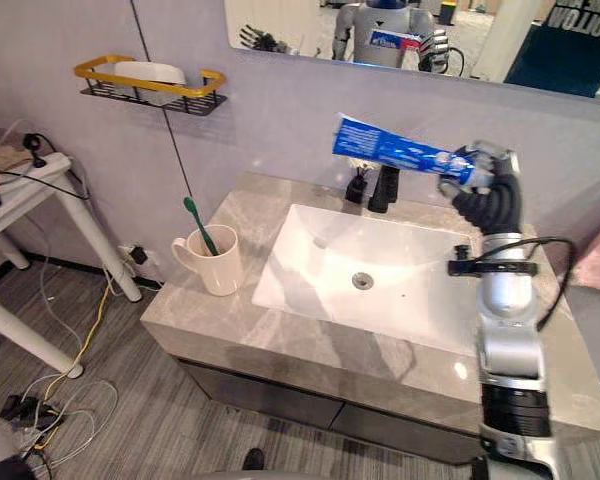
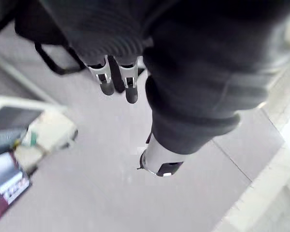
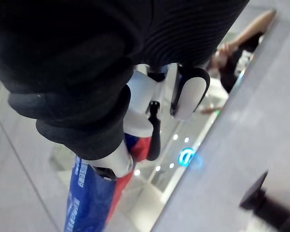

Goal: Organize washtable

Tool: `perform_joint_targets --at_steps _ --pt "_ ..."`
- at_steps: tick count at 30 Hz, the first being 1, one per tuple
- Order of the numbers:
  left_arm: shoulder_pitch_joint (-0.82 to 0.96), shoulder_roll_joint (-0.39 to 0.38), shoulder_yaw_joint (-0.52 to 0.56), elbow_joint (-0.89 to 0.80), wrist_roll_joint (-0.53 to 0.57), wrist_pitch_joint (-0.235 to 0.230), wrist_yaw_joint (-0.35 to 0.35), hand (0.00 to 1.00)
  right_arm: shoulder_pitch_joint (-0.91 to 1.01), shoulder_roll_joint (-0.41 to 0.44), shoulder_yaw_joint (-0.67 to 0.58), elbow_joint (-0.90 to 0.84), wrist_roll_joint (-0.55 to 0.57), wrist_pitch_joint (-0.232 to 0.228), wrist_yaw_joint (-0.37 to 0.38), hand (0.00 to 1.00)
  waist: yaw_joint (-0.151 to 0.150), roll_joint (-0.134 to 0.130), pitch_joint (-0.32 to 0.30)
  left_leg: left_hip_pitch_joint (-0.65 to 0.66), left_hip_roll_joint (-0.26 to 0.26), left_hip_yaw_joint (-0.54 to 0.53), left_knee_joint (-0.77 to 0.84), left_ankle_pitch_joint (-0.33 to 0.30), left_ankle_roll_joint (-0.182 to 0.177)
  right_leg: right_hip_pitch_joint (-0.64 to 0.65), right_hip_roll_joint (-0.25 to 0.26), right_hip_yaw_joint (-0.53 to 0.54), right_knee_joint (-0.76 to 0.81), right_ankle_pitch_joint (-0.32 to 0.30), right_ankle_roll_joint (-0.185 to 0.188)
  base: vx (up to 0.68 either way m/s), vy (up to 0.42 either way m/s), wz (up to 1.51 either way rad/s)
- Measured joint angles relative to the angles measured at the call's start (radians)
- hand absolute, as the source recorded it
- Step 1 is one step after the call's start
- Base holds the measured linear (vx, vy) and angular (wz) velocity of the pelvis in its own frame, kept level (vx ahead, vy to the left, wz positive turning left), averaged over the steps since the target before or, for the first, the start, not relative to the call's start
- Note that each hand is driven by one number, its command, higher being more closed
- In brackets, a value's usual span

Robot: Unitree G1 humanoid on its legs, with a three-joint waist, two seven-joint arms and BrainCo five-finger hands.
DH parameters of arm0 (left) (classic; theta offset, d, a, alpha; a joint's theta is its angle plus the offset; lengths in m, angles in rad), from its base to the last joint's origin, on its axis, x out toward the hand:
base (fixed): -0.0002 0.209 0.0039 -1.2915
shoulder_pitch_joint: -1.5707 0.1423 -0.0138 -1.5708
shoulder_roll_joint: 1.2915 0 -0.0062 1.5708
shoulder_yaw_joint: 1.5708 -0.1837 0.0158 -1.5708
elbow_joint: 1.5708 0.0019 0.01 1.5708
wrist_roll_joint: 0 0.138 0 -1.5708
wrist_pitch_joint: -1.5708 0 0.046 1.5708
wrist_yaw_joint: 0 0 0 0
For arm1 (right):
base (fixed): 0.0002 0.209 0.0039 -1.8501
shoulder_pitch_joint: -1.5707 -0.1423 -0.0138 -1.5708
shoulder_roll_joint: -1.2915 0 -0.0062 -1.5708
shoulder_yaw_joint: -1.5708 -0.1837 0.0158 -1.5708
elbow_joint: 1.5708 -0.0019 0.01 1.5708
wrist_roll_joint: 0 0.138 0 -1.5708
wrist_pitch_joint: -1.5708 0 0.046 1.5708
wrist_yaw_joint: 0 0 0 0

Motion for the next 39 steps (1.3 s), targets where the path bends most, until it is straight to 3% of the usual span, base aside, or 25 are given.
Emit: perform_joint_targets --at_steps 2,6,13,16,20,27,31,39 --pt "-0.030 0.000 -0.133 -0.053 -0.019 0.004 -0.022 0.00 -0.009 0.039 0.049 0.000 0.003 0.000 0.000 1.00 0.011 0.002 -0.001 0.003 -0.005 -0.017 0.000 0.001 0.000 0.008 -0.003 -0.017 0.009 -0.006 0.007 0.01 -0.008 0.29" --pt "-0.086 0.000 -0.511 -0.180 -0.035 0.023 -0.104 0.00 -0.099 0.156 0.201 0.001 0.030 0.000 -0.004 1.00 0.026 0.014 0.000 0.007 -0.022 -0.061 0.004 0.008 0.006 0.010 -0.018 -0.061 0.058 -0.040 0.014 0.02 -0.012 0.34" --pt "-0.172 -0.080 -0.870 -0.181 -0.106 0.074 -0.154 0.00 -0.210 0.290 0.334 0.011 0.035 -0.001 -0.052 1.00 0.027 0.029 0.007 0.019 -0.044 -0.096 0.007 0.020 0.013 0.017 -0.042 -0.093 0.107 -0.077 0.025 0.01 -0.003 0.17" --pt "-0.181 -0.120 -1.011 -0.182 -0.140 0.119 -0.180 0.00 -0.210 0.349 0.404 0.048 0.035 0.001 -0.069 1.00 0.021 0.041 0.015 0.023 -0.049 -0.097 0.006 0.021 0.015 0.008 -0.052 -0.100 0.137 -0.095 0.027 -0.04 0.005 0.05" --pt "-0.186 -0.138 -1.022 -0.219 -0.156 0.135 -0.193 0.00 -0.209 0.371 0.474 0.066 0.036 0.008 -0.069 1.00 0.004 0.043 0.019 0.023 -0.045 -0.083 0.006 0.020 0.015 -0.001 -0.051 -0.085 0.141 -0.096 0.026 -0.03 -0.004 -0.11" --pt "-0.205 -0.139 -1.027 -0.220 -0.155 0.138 -0.191 0.00 -0.205 0.379 0.487 0.068 0.036 0.011 -0.069 1.00 -0.002 0.040 0.025 0.023 -0.034 -0.042 0.006 0.018 0.015 -0.028 -0.049 -0.045 0.156 -0.096 0.025 -0.03 -0.001 -0.18" --pt "-0.230 -0.139 -1.048 -0.255 -0.153 0.142 -0.190 0.00 -0.174 0.381 0.522 0.068 0.040 0.011 -0.066 1.00 -0.022 0.040 0.025 0.023 -0.034 -0.038 0.006 0.018 0.015 -0.030 -0.049 -0.042 0.156 -0.096 0.025 -0.01 0.000 -0.02" --pt "-0.230 -0.140 -1.048 -0.255 -0.153 0.143 -0.189 0.00 -0.154 0.382 0.524 0.068 0.057 0.011 -0.064 1.00 -0.023 0.039 0.025 0.023 -0.031 -0.027 0.006 0.018 0.015 -0.036 -0.049 -0.029 0.156 -0.095 0.025 -0.01 -0.002 -0.04"
